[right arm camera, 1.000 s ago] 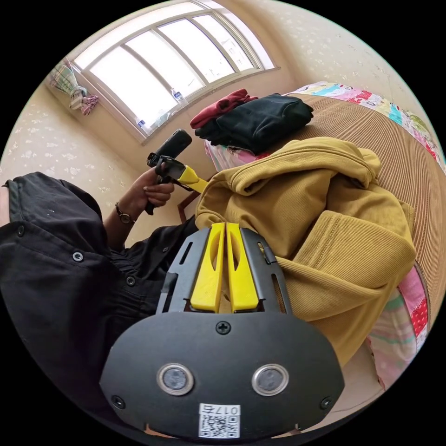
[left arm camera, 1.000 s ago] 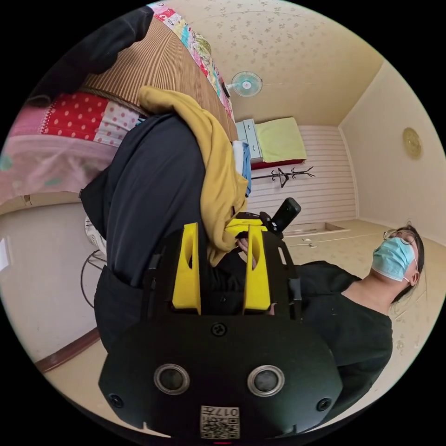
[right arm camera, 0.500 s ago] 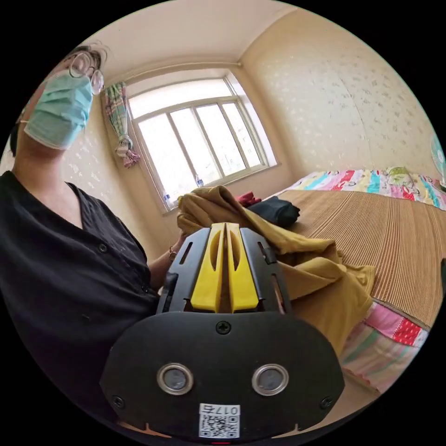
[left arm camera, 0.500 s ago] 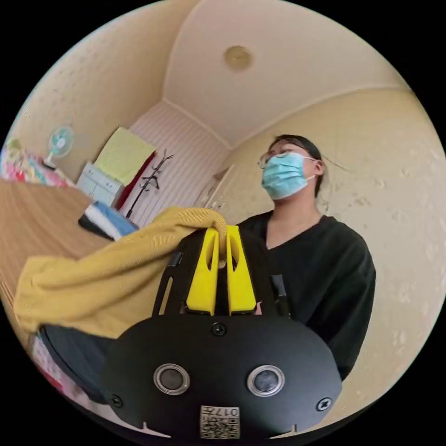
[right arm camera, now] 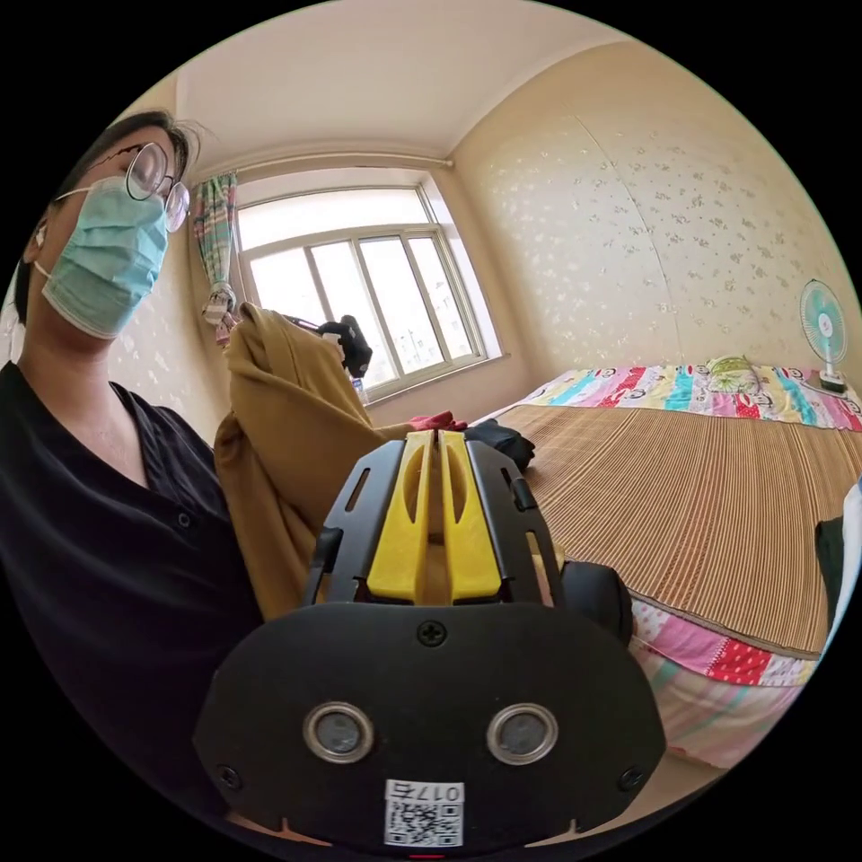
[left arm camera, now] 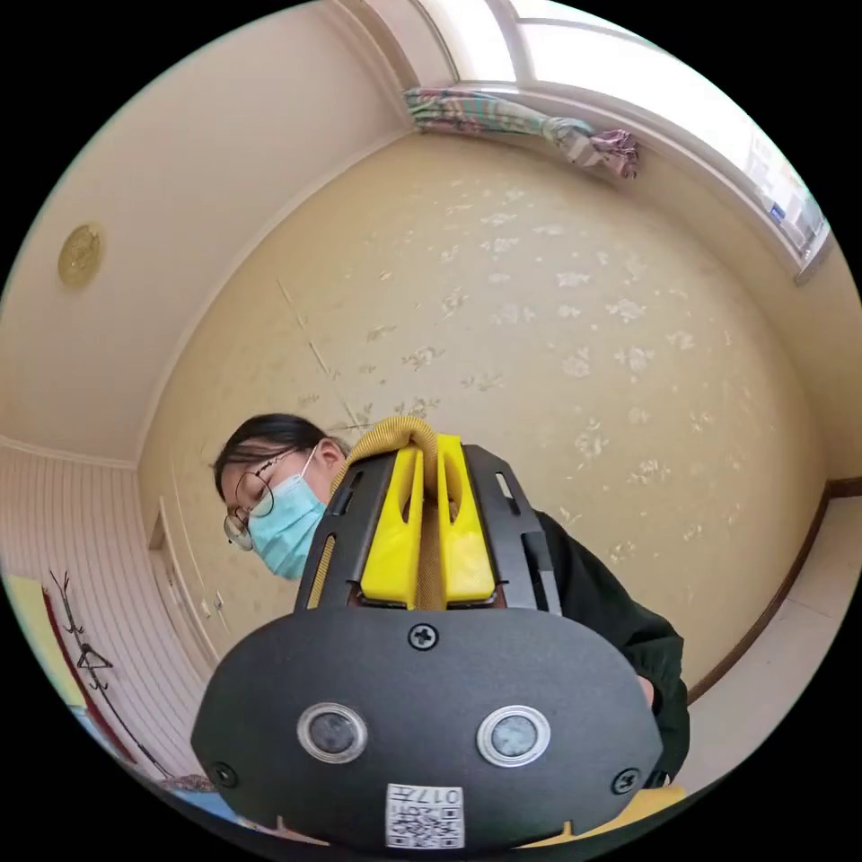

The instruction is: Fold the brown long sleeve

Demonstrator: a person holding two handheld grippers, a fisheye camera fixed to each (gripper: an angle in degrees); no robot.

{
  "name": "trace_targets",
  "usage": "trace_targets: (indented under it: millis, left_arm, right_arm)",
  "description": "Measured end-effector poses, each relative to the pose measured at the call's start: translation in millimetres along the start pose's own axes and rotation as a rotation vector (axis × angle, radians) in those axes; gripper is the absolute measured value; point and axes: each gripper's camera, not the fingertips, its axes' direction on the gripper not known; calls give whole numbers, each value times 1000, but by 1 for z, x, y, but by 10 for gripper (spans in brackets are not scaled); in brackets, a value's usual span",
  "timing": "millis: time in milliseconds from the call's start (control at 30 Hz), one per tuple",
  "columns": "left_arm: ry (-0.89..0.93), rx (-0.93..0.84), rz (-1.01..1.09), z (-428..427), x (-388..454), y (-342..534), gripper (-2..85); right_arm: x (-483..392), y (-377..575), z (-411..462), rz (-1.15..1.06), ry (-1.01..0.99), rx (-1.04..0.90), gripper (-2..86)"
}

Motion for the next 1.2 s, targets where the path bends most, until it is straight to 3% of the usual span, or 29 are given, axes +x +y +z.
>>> trace_targets:
  millis: [167, 333, 433, 633, 800, 933, 1100, 1200]
  left_arm:
    - [35, 165, -106, -14, -22, 26, -4]
    - [-23, 152, -132, 3, -21, 39, -4]
    - [-2, 142, -145, 19, -24, 50, -4]
    - [-34, 117, -172, 37, -34, 76, -5]
    - [-51, 159, -249, 40, -64, 125, -4]
    - [-56, 191, -283, 39, -85, 154, -4]
    - [-213, 98, -404, 46, -100, 164, -3]
    - [-559, -59, -579, 50, -113, 172, -3]
  right_arm:
    - [-3, -4, 28, -101, -8, -105, 63]
    - [-16, 4, 63, -237, -162, -238, 108]
    - [-17, 8, 64, -179, -178, -152, 106]
    - [11, 6, 39, -37, -501, 71, 95]
    - [-68, -12, 68, -279, -352, -199, 95]
    - [-76, -11, 76, -286, -334, -250, 61]
    - [-30, -29, -9, -22, 126, 9, 31]
    - [-37, -41, -101, 28, 359, 332, 27]
